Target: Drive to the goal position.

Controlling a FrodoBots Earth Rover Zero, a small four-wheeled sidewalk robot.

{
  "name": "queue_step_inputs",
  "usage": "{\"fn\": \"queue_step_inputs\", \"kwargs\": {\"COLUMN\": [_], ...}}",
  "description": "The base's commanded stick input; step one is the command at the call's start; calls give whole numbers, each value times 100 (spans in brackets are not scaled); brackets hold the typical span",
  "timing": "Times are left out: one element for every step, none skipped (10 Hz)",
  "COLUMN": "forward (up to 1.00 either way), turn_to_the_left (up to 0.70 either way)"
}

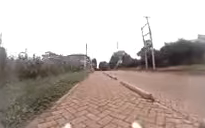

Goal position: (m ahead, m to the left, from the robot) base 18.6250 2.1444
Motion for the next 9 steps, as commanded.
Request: {"fn": "queue_step_inputs", "kwargs": {"forward": [70, 70, 70, 70, 70, 70, 70, 70, 70], "turn_to_the_left": [0, 0, 7, 4, 1, 0, 0, 1, 3]}}
